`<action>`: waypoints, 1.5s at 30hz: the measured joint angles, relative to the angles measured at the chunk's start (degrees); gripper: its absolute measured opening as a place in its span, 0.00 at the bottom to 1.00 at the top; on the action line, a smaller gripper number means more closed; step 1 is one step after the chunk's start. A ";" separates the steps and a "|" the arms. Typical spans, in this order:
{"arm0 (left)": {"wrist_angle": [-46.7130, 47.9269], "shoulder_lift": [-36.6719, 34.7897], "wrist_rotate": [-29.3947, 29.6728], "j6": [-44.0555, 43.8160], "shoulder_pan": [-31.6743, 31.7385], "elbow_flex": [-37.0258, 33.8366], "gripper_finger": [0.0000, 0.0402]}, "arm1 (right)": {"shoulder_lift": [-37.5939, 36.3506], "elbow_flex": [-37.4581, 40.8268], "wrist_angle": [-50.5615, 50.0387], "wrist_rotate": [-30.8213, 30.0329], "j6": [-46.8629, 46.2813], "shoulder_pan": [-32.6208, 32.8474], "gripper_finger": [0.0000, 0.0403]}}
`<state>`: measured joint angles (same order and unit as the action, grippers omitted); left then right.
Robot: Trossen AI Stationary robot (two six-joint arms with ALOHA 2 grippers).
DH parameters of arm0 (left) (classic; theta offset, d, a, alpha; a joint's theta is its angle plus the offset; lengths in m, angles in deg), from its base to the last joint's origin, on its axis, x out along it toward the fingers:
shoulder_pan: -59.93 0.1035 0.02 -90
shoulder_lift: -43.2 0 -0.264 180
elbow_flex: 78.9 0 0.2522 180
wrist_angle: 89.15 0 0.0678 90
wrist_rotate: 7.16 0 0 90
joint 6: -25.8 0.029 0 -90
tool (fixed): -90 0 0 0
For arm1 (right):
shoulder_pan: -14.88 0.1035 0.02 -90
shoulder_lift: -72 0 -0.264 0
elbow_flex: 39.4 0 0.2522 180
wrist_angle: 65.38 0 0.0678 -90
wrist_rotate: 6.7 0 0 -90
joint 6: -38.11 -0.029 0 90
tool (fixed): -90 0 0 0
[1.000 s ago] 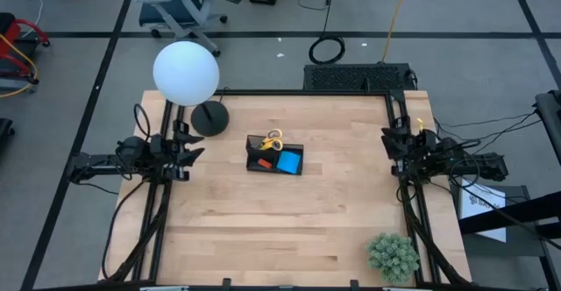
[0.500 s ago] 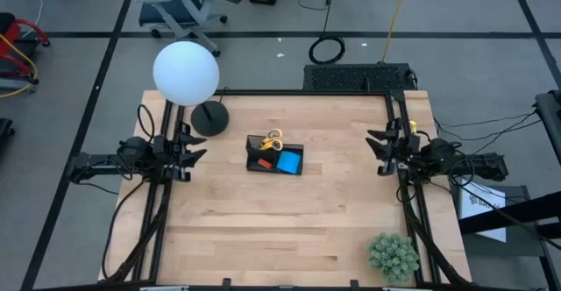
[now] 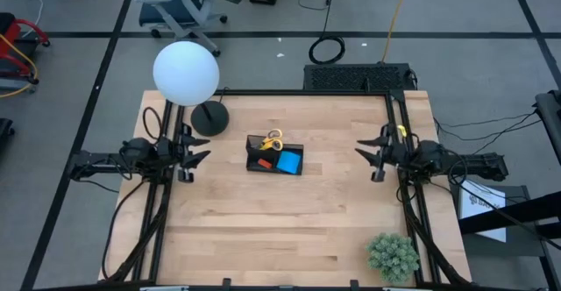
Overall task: Pick and place office supplies into organizer
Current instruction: Return to Home Position
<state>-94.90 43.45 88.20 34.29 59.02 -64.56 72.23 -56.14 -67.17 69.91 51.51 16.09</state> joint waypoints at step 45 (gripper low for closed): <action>18.05 0.04 -1.34 4.89 -0.09 0.09 0.38 | 0.29 0.00 -12.88 3.24 1.33 -0.09 0.26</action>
<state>-76.85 43.49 86.85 39.19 58.93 -64.47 72.52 -56.14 -80.05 73.16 52.84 16.00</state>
